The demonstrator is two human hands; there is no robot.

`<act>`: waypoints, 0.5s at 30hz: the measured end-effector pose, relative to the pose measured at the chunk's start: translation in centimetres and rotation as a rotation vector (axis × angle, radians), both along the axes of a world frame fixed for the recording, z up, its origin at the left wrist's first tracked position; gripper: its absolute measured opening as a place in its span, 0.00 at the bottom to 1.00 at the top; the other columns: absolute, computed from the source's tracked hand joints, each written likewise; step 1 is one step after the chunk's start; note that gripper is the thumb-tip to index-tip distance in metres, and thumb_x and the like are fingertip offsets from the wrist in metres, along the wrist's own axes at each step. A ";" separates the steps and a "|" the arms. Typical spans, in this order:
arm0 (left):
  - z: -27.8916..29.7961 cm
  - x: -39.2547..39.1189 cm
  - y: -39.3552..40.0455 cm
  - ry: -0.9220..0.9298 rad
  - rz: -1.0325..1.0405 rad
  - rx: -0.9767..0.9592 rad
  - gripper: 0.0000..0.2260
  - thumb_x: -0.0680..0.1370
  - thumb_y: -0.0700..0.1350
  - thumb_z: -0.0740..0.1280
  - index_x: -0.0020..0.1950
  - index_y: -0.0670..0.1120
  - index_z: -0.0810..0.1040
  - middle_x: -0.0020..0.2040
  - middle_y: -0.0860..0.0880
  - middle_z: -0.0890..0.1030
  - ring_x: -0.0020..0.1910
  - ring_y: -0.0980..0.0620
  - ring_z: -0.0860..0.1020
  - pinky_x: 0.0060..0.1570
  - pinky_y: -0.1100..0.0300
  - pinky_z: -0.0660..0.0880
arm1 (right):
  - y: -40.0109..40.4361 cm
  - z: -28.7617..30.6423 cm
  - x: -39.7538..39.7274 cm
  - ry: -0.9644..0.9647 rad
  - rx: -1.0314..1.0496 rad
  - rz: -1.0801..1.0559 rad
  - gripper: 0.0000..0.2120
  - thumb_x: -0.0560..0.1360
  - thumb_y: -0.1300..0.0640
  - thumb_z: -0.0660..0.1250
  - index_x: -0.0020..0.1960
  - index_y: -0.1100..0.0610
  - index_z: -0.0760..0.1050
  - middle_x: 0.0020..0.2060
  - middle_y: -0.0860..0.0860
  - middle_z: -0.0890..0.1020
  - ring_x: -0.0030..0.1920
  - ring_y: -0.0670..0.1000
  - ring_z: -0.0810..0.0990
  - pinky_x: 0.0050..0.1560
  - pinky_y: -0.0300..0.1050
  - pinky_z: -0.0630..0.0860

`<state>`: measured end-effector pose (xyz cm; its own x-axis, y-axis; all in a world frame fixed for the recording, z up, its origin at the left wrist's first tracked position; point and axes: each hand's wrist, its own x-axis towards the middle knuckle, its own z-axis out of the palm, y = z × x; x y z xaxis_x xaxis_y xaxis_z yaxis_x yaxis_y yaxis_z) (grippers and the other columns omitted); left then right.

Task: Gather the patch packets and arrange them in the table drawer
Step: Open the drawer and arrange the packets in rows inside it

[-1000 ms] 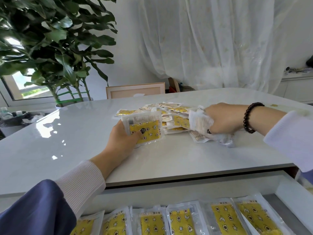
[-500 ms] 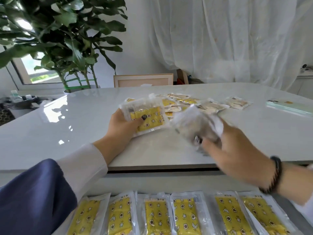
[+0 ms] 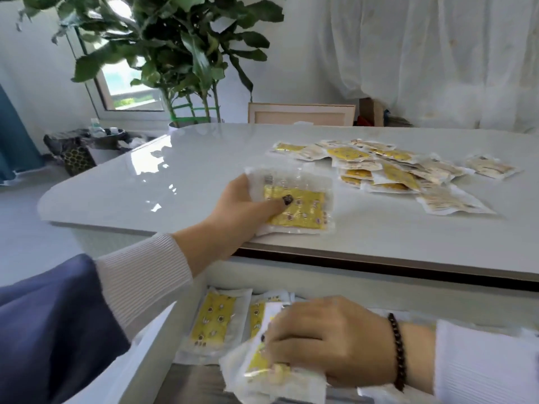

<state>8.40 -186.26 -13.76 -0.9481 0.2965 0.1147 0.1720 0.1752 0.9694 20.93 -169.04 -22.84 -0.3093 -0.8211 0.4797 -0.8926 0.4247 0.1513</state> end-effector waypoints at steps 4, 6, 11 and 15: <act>-0.2 -1.1 0.1 -0.034 -0.028 -0.020 0.28 0.69 0.48 0.76 0.66 0.45 0.71 0.53 0.46 0.80 0.46 0.45 0.80 0.43 0.52 0.78 | -6.7 -0.1 -4.2 -0.023 -0.078 0.005 0.12 0.80 0.61 0.59 0.53 0.57 0.81 0.51 0.53 0.82 0.51 0.56 0.80 0.49 0.51 0.75; -0.2 -1.6 -0.2 -0.079 -0.066 0.027 0.24 0.69 0.46 0.75 0.63 0.45 0.73 0.50 0.45 0.81 0.45 0.46 0.80 0.42 0.53 0.77 | -7.6 -0.7 -5.4 -0.005 -0.054 -0.023 0.11 0.79 0.61 0.60 0.52 0.55 0.82 0.51 0.52 0.82 0.53 0.55 0.79 0.53 0.52 0.74; 0.1 -1.8 -0.9 -0.213 -0.134 0.140 0.28 0.63 0.48 0.76 0.61 0.44 0.75 0.59 0.39 0.80 0.58 0.40 0.80 0.59 0.42 0.75 | -9.8 -2.8 -8.7 0.026 -0.068 -0.039 0.14 0.81 0.61 0.58 0.49 0.55 0.83 0.49 0.51 0.84 0.52 0.55 0.79 0.55 0.50 0.74; 0.0 -2.2 -1.7 -0.310 -0.205 0.264 0.33 0.59 0.47 0.77 0.63 0.42 0.73 0.64 0.37 0.77 0.62 0.40 0.77 0.63 0.42 0.72 | -9.1 -4.7 -9.8 -0.105 0.007 -0.071 0.13 0.76 0.68 0.63 0.54 0.56 0.82 0.50 0.54 0.83 0.51 0.56 0.79 0.47 0.51 0.78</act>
